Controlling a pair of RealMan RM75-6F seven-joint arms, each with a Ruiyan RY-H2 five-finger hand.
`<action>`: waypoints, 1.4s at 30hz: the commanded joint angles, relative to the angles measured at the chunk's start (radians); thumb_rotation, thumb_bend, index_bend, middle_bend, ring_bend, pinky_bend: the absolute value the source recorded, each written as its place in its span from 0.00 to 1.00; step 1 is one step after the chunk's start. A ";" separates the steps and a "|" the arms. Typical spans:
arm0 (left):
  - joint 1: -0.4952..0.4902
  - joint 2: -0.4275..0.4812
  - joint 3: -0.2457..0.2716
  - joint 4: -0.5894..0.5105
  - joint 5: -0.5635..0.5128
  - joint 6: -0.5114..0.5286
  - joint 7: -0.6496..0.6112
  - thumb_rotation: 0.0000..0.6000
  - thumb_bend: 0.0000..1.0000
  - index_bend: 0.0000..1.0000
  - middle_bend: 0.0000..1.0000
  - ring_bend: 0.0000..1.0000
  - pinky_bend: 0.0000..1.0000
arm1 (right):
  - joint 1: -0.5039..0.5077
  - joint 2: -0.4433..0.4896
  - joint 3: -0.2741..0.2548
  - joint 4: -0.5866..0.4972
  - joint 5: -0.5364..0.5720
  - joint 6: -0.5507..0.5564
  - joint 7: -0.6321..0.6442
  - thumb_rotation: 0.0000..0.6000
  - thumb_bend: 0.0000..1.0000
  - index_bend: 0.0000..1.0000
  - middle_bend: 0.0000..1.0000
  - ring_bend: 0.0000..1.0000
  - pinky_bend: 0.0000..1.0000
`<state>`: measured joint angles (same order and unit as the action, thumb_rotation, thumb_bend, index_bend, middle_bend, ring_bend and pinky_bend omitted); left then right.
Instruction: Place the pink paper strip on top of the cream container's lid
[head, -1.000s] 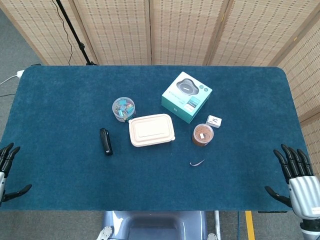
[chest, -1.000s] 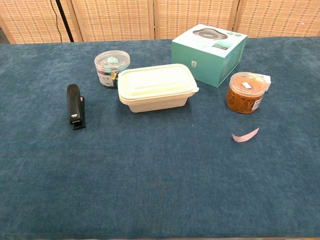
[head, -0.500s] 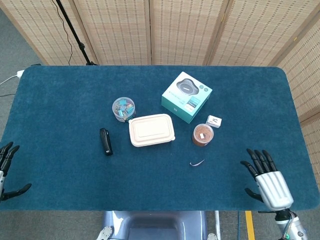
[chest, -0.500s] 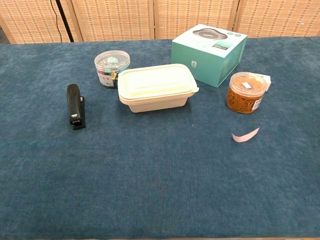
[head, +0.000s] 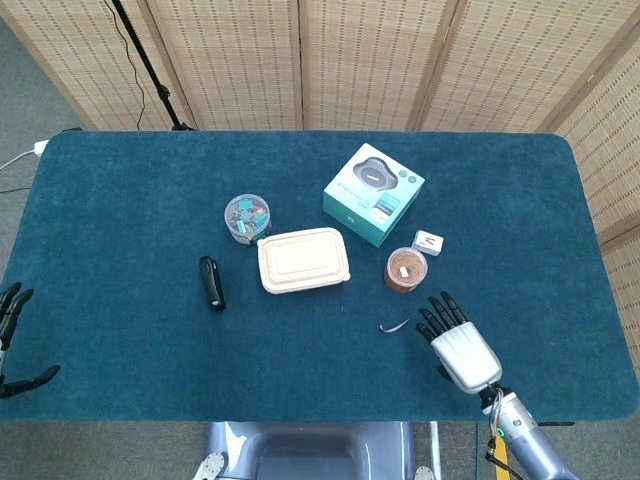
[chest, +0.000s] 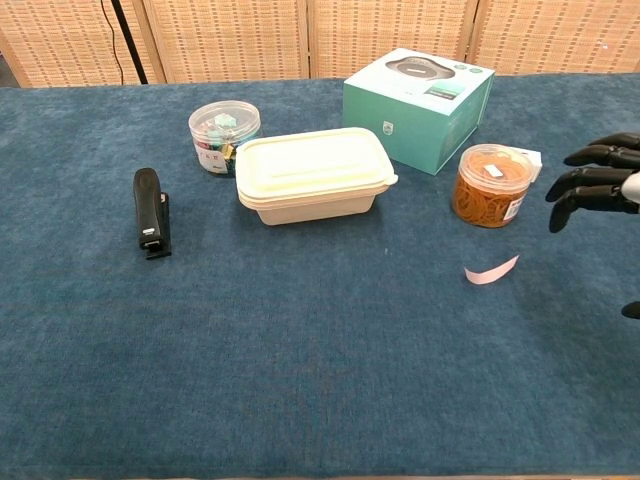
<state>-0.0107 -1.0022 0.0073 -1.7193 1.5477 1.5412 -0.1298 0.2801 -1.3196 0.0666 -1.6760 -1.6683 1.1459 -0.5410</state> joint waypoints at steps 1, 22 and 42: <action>0.002 0.004 -0.001 0.002 -0.004 0.000 -0.012 1.00 0.00 0.00 0.00 0.00 0.00 | 0.037 -0.059 0.035 -0.013 0.084 -0.047 -0.106 1.00 0.08 0.31 0.20 0.08 0.02; 0.002 0.014 -0.002 -0.003 -0.014 -0.012 -0.033 1.00 0.00 0.00 0.00 0.00 0.00 | 0.103 -0.229 0.039 0.173 0.102 0.024 -0.117 1.00 0.35 0.40 0.00 0.00 0.00; 0.006 0.020 -0.004 -0.001 -0.017 -0.010 -0.053 1.00 0.00 0.00 0.00 0.00 0.00 | 0.178 -0.315 0.018 0.312 0.094 -0.005 -0.021 1.00 0.38 0.42 0.00 0.00 0.00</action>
<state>-0.0050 -0.9827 0.0029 -1.7204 1.5310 1.5310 -0.1825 0.4546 -1.6313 0.0860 -1.3680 -1.5771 1.1439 -0.5627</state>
